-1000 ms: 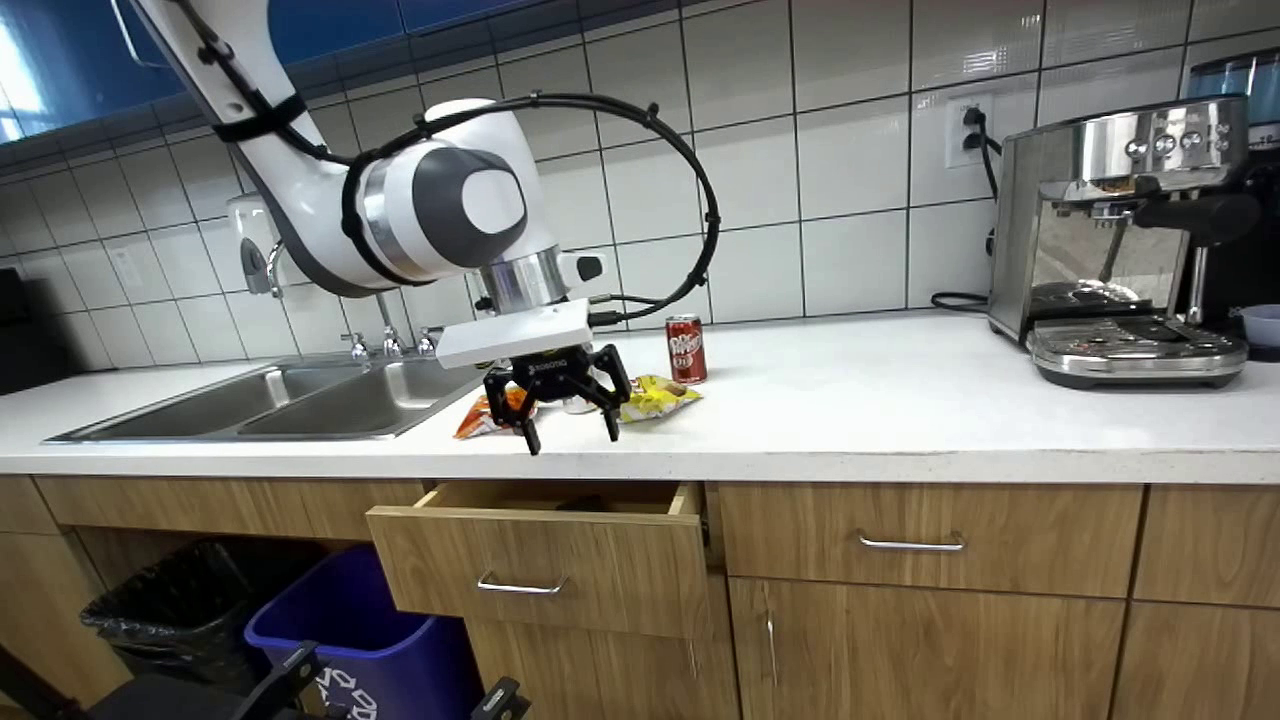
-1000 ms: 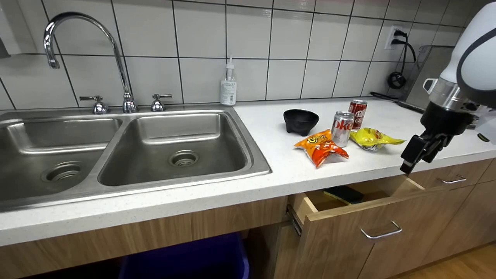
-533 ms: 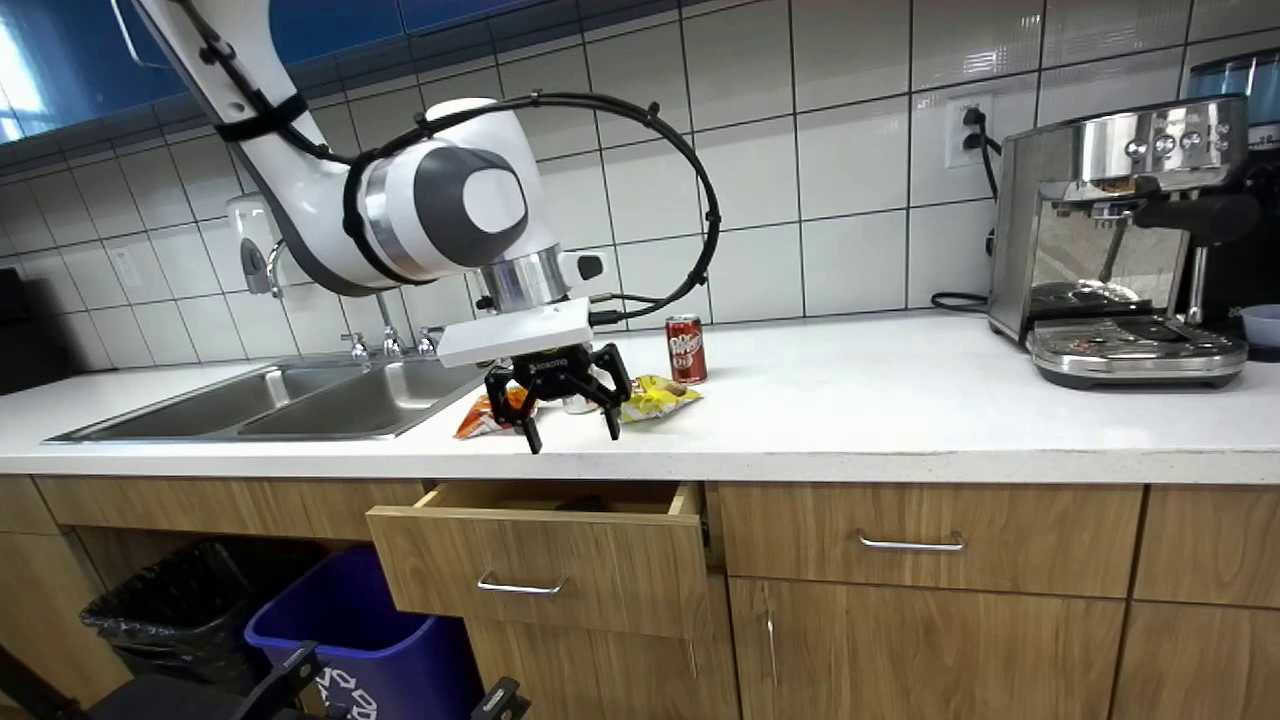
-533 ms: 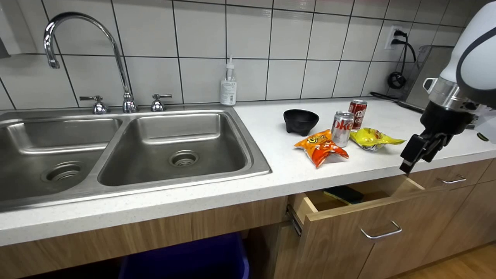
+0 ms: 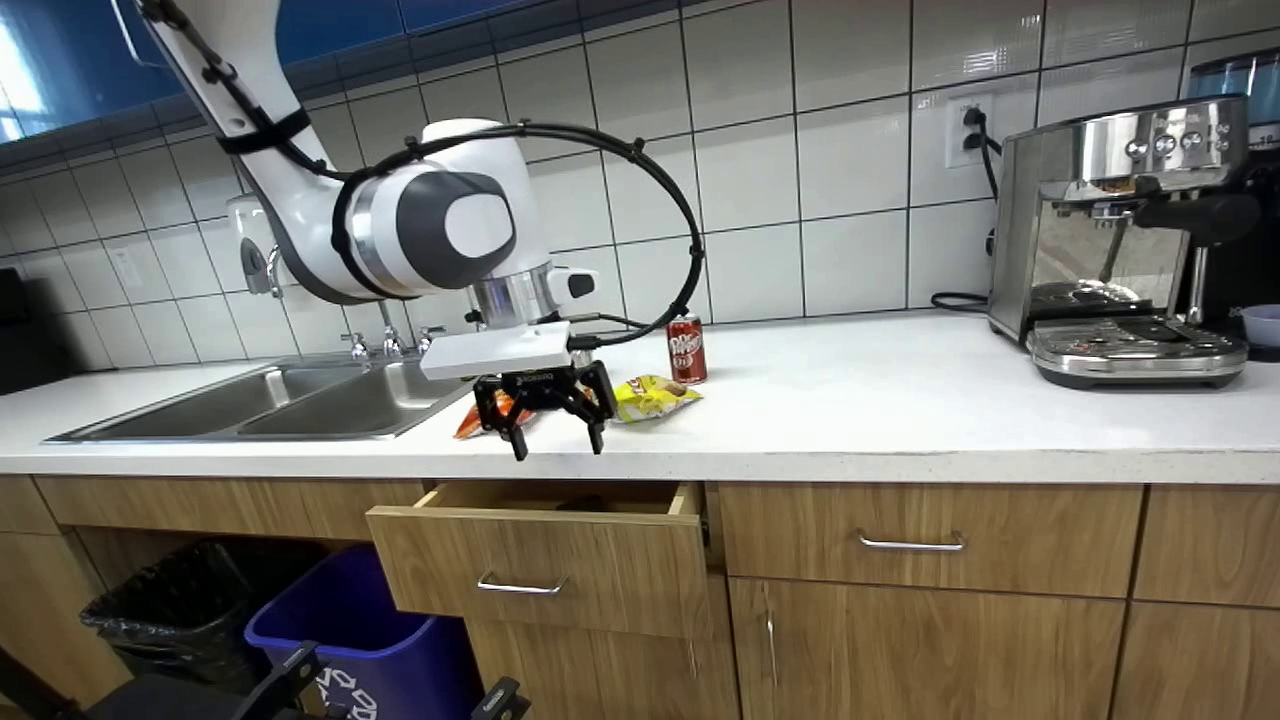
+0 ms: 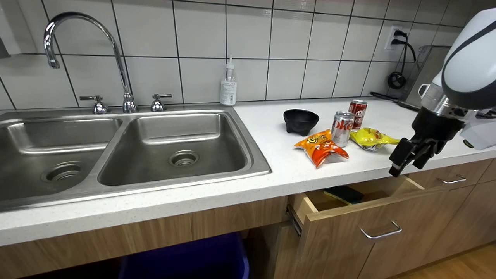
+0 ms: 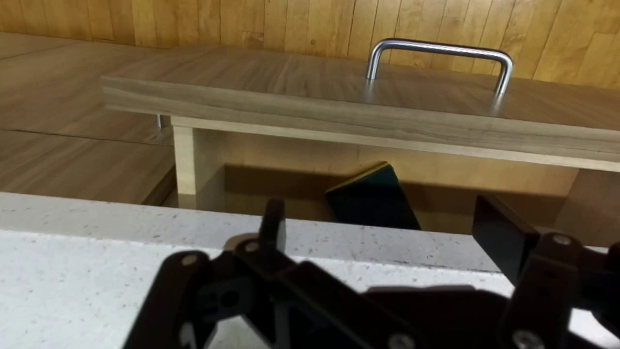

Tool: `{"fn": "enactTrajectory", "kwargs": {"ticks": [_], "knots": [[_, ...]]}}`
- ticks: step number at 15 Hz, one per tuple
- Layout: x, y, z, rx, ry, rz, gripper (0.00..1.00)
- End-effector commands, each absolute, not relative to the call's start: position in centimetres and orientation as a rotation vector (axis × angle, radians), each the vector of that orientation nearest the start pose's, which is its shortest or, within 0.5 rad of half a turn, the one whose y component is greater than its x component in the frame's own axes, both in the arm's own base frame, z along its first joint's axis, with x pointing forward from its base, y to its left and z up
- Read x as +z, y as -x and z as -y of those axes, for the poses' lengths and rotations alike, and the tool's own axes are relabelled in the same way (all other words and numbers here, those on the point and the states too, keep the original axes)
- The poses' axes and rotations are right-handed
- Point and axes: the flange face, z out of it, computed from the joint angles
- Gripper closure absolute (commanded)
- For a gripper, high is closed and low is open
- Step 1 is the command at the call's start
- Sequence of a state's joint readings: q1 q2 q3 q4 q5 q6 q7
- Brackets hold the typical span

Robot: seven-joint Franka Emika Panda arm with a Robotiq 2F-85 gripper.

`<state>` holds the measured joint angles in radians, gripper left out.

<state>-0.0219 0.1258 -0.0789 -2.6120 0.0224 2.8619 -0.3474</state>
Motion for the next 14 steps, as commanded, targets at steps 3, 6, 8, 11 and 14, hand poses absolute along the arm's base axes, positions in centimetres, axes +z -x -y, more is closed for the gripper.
{"fn": "enactTrajectory", "kwargs": {"ticks": [3, 6, 8, 11, 14], "knots": [[20.0, -45.0, 4.2, -0.263, 3.124, 0.237, 0.00], [18.9, -45.0, 3.8, -0.299, 3.119, 0.221, 0.00], [18.0, -45.0, 3.7, -0.310, 3.119, 0.230, 0.00], [17.0, -44.8, 3.3, -0.311, 3.116, 0.247, 0.00], [15.8, -44.6, 3.1, -0.297, 3.112, 0.241, 0.00]]}}
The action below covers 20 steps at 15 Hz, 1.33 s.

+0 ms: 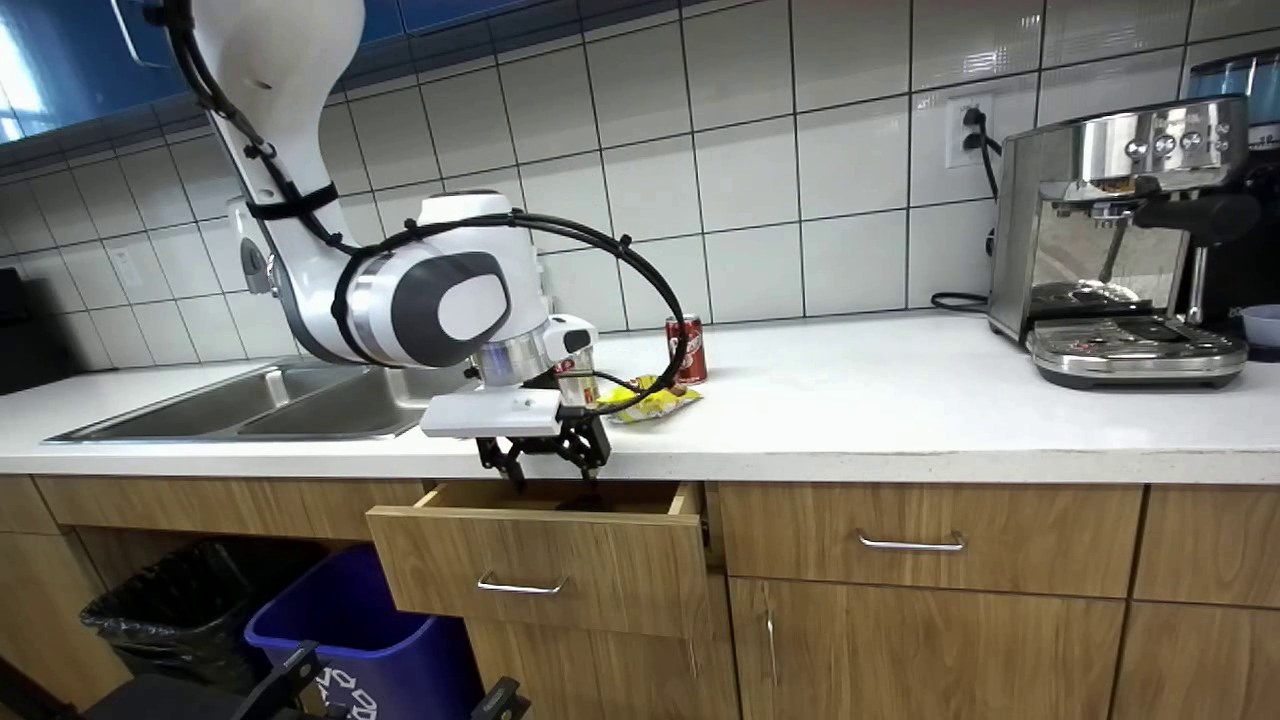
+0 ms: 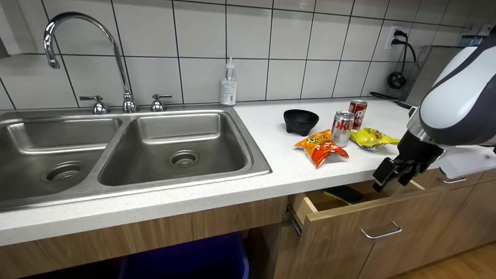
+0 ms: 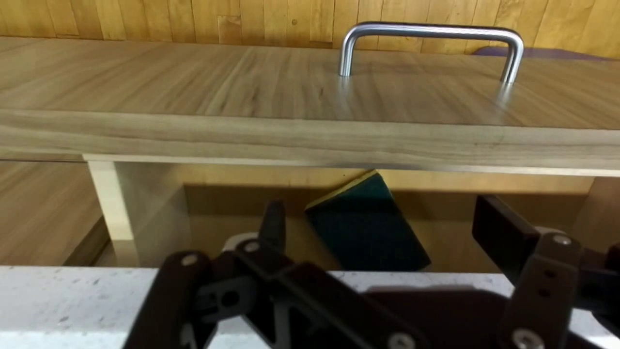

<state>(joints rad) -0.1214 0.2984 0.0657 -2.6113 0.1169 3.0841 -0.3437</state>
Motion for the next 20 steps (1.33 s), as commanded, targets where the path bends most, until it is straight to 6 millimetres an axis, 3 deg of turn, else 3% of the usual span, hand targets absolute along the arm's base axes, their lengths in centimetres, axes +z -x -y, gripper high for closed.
{"fn": "enactTrajectory", "kwargs": {"ticks": [1, 13, 20], "knots": [[15.6, -44.5, 3.1, -0.295, 3.110, 0.242, 0.00], [14.1, -44.4, 3.1, -0.224, 3.114, 0.208, 0.00], [14.4, -43.9, 3.3, -0.118, 3.122, 0.130, 0.00]]}}
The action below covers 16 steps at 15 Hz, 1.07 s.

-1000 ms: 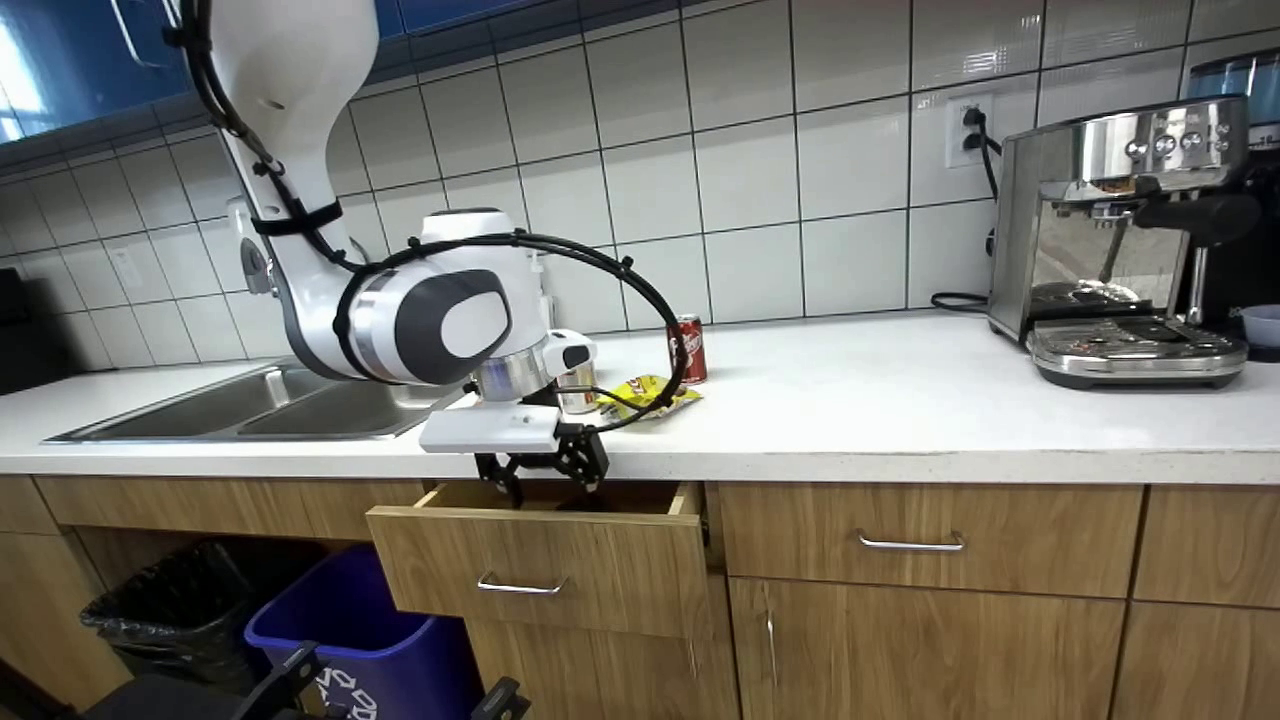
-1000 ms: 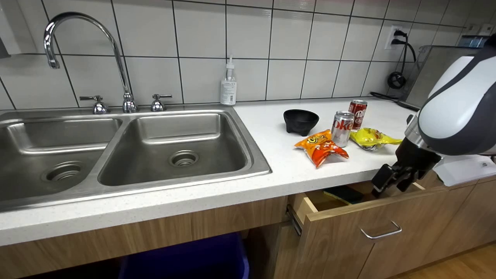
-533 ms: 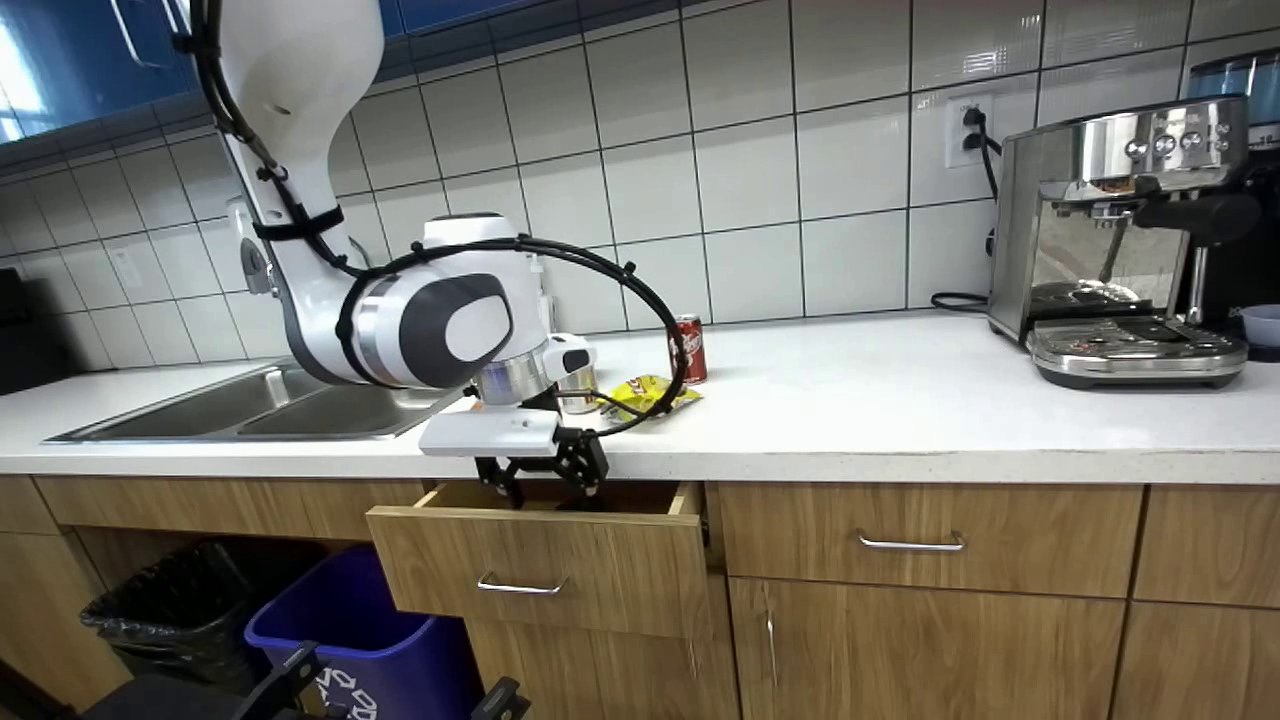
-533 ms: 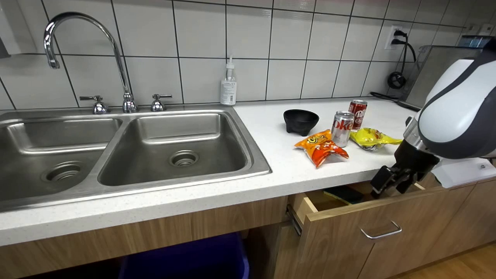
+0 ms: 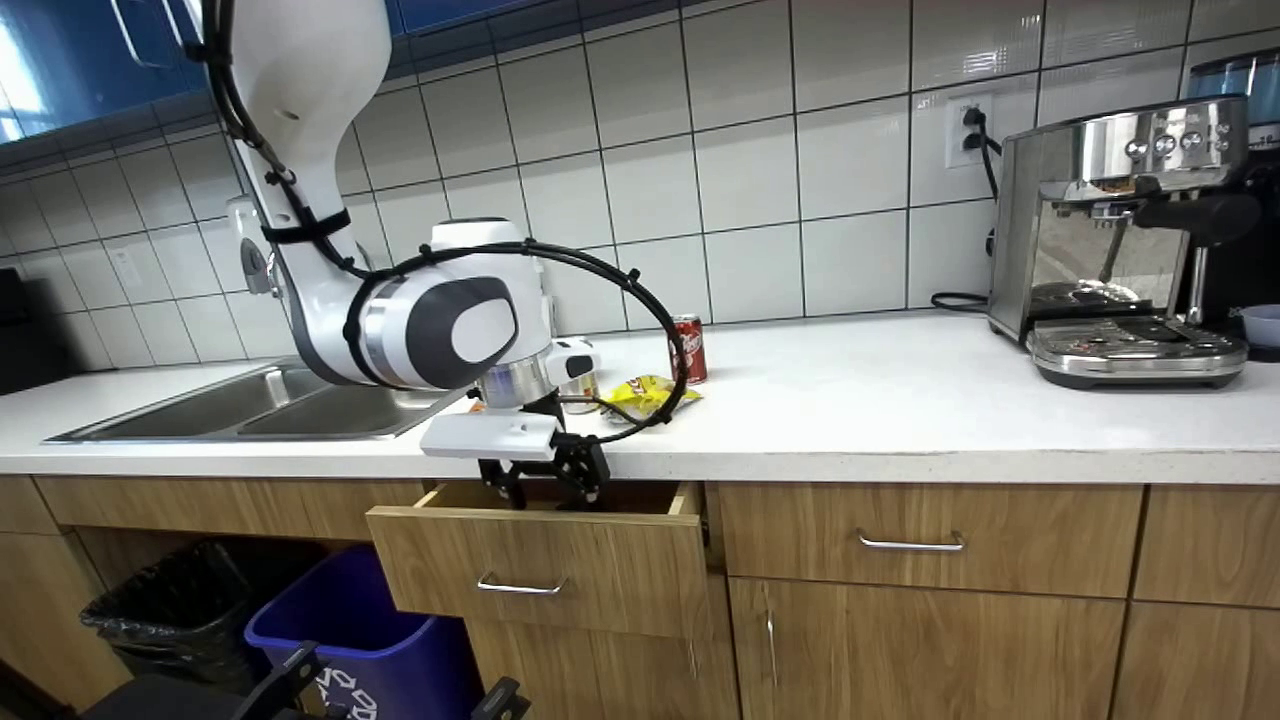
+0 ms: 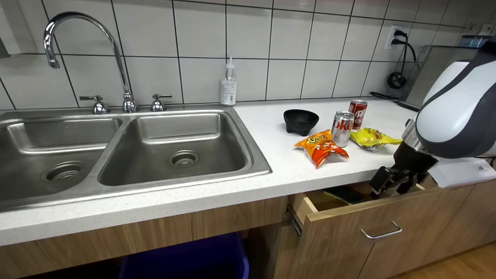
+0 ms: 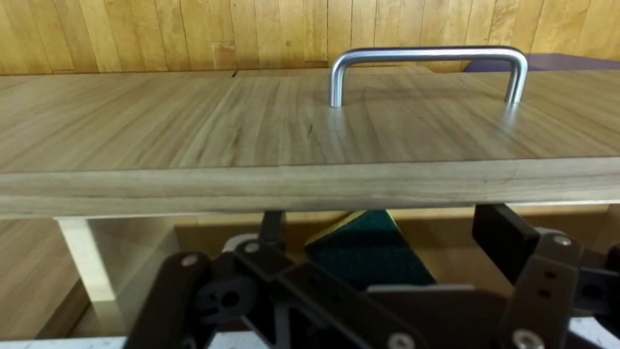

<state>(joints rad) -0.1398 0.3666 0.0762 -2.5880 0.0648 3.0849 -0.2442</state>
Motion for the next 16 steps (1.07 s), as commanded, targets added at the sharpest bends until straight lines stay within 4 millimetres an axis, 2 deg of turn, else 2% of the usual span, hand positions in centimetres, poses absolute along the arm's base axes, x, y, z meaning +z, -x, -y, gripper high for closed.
{"fn": "enactTrajectory", "kwargs": {"ticks": [1, 11, 16], "knots": [[14.6, -43.7, 3.3, -0.098, 3.120, 0.127, 0.00], [15.8, -41.9, 3.2, -0.026, 3.116, 0.106, 0.00], [15.8, -40.7, 3.0, 0.032, 3.107, 0.113, 0.00]]}}
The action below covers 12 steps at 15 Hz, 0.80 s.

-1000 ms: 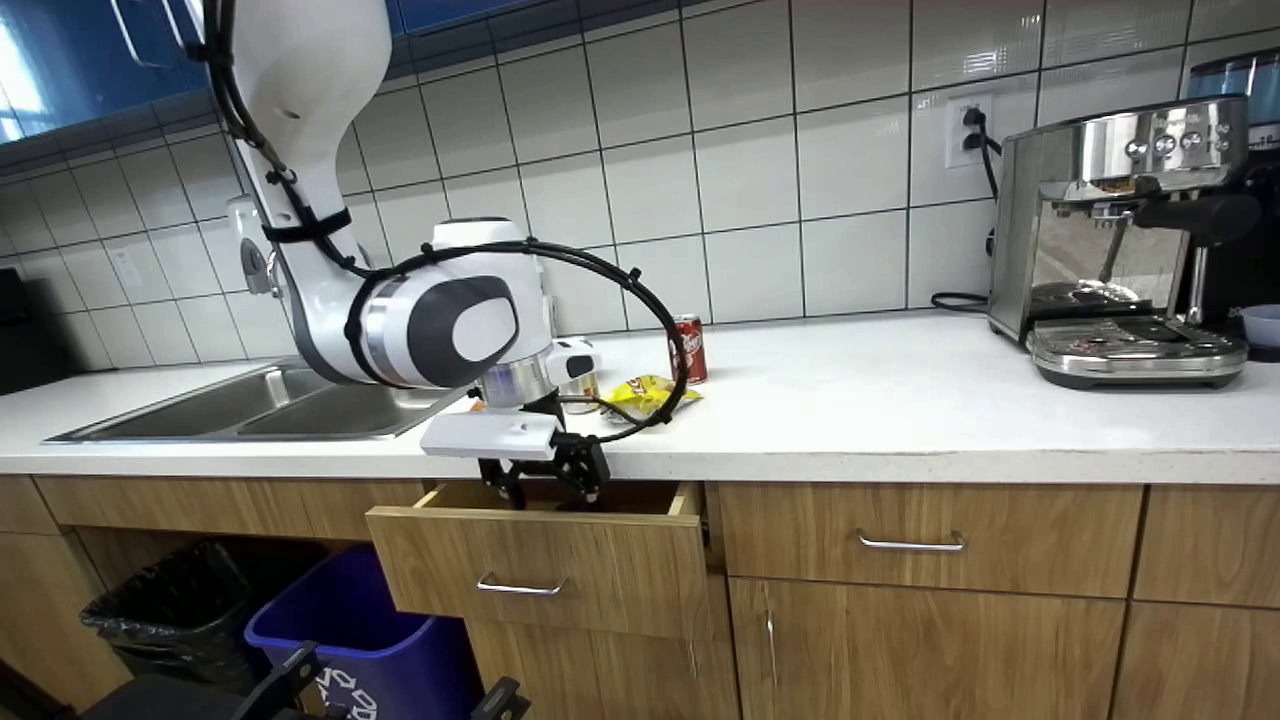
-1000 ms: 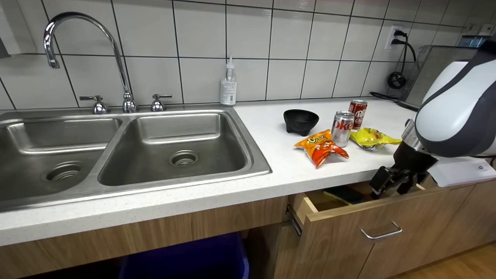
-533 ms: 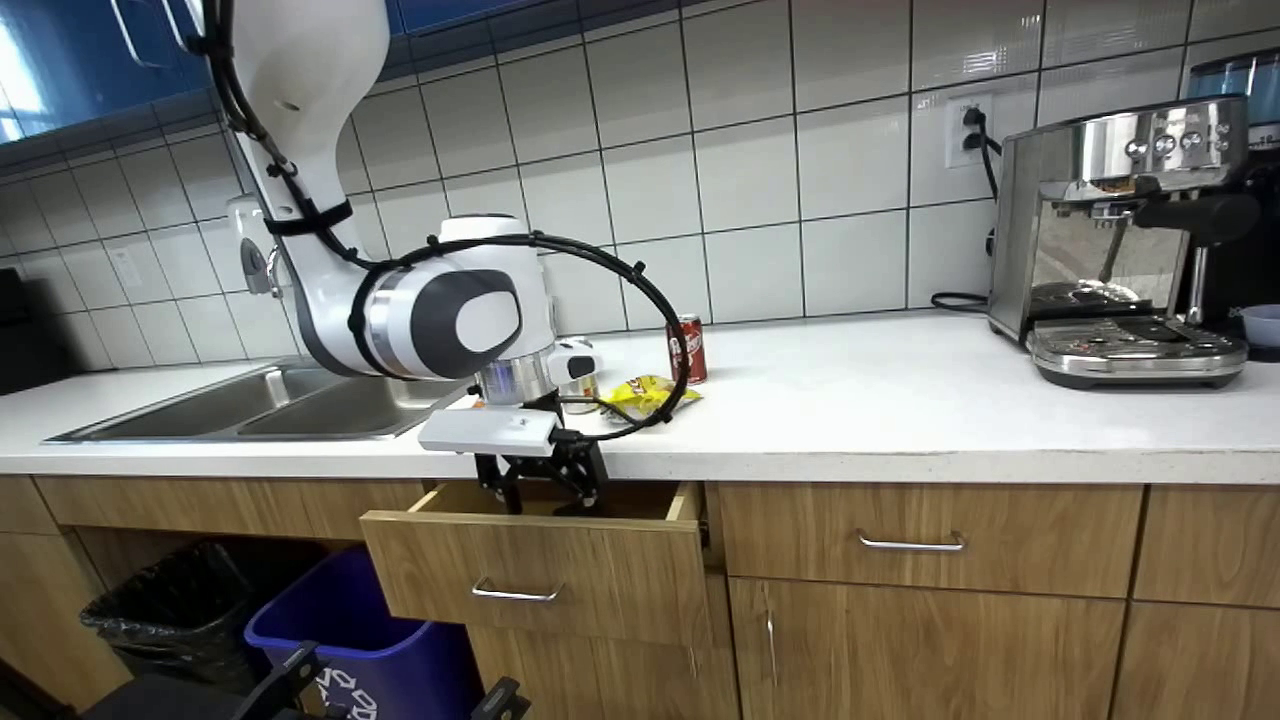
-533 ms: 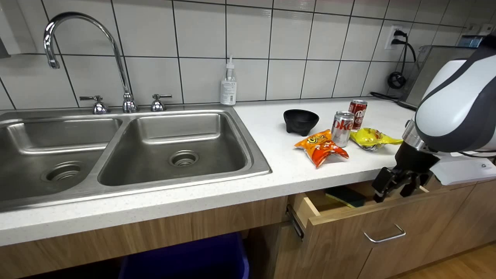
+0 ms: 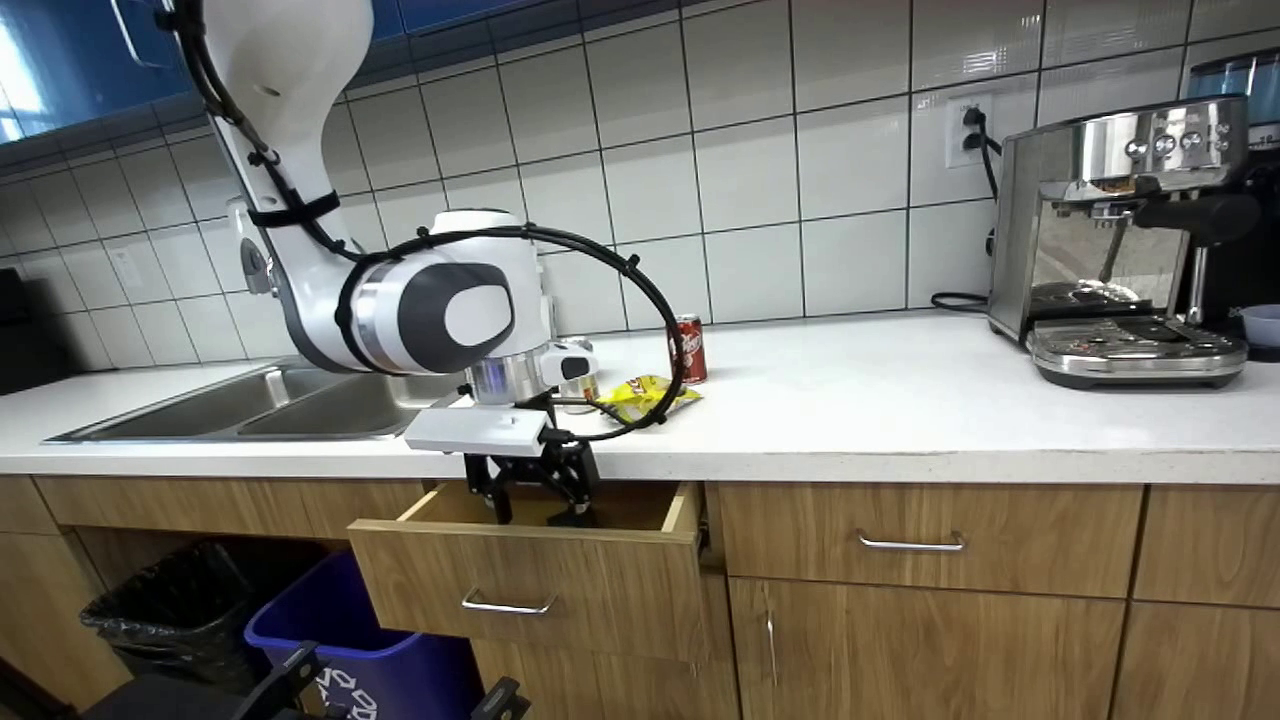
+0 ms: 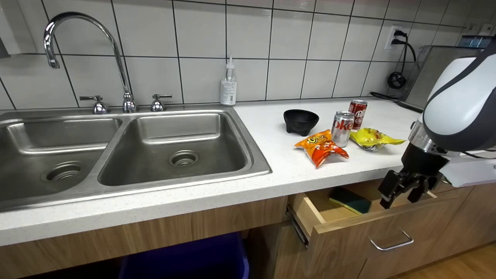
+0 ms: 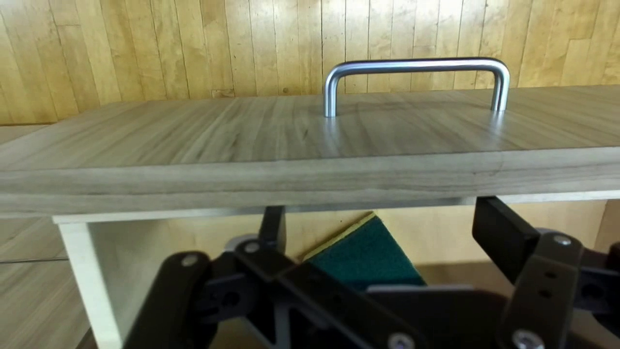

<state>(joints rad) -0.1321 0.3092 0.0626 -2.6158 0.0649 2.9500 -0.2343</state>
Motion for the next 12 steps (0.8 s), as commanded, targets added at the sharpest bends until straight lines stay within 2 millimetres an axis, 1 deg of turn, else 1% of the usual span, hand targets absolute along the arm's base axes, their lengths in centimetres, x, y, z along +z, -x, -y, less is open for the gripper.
{"fn": "enactTrajectory", "kwargs": {"ticks": [1, 12], "knots": [[15.8, -40.4, 2.9, 0.051, 3.102, 0.113, 0.00], [15.9, -38.3, 3.1, 0.208, 3.086, 0.103, 0.00]]}}
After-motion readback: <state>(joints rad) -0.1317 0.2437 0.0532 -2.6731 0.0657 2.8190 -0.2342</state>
